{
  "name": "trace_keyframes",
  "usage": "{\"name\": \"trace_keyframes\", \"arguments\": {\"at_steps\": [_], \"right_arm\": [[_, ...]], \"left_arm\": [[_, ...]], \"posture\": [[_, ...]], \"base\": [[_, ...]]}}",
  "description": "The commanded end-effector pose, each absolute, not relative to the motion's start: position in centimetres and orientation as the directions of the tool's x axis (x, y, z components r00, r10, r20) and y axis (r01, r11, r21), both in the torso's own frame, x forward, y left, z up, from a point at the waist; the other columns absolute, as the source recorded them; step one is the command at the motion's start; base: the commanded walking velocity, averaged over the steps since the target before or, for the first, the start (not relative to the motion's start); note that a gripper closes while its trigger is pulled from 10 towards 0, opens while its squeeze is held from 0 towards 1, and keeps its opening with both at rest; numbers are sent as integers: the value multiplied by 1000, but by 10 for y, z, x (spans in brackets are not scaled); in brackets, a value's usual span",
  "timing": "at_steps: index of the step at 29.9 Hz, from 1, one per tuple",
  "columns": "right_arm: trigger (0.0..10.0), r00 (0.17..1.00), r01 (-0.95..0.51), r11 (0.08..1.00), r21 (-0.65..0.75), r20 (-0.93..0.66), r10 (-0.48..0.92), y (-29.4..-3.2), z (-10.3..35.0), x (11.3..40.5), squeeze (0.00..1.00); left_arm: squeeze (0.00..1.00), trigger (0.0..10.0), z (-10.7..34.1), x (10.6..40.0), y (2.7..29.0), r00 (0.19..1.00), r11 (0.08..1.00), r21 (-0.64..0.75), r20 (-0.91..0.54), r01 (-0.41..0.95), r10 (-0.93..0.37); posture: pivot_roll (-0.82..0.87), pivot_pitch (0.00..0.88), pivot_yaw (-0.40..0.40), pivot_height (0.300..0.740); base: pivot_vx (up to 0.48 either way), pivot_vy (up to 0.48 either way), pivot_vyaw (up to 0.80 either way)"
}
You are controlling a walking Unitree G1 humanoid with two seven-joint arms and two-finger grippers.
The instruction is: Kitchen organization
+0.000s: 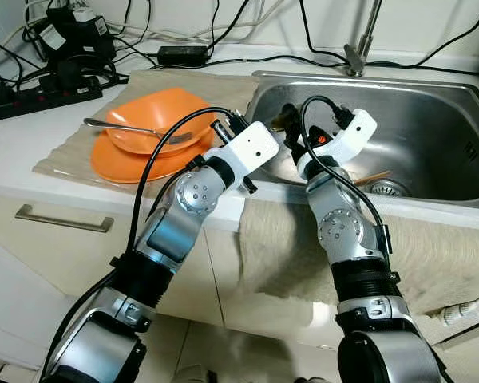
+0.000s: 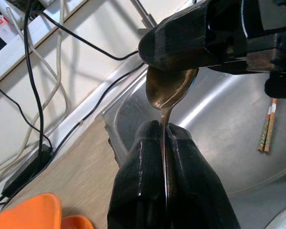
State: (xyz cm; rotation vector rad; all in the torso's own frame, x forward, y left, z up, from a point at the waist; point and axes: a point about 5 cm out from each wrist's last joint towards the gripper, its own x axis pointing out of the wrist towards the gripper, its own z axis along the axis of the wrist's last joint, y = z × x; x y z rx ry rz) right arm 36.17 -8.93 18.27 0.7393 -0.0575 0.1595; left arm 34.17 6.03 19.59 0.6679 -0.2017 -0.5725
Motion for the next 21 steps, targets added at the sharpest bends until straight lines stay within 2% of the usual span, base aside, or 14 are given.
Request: {"name": "trace_keyframes", "arguments": {"at_steps": [1, 21], "right_arm": [[0, 985, -175, 683, 709, 127, 121, -75, 194, 365, 0], [0, 983, -182, 717, 673, 111, 145, -69, 186, 362, 0]], "left_arm": [[0, 0, 204, 341, 63, 826, 652, 632, 33, 419, -563], [0, 0, 203, 342, 62, 827, 656, 621, 25, 428, -562]], "posture": [[73, 12, 66, 740], [67, 18, 64, 740]], "base": [[0, 0, 0], [0, 0, 0]]}}
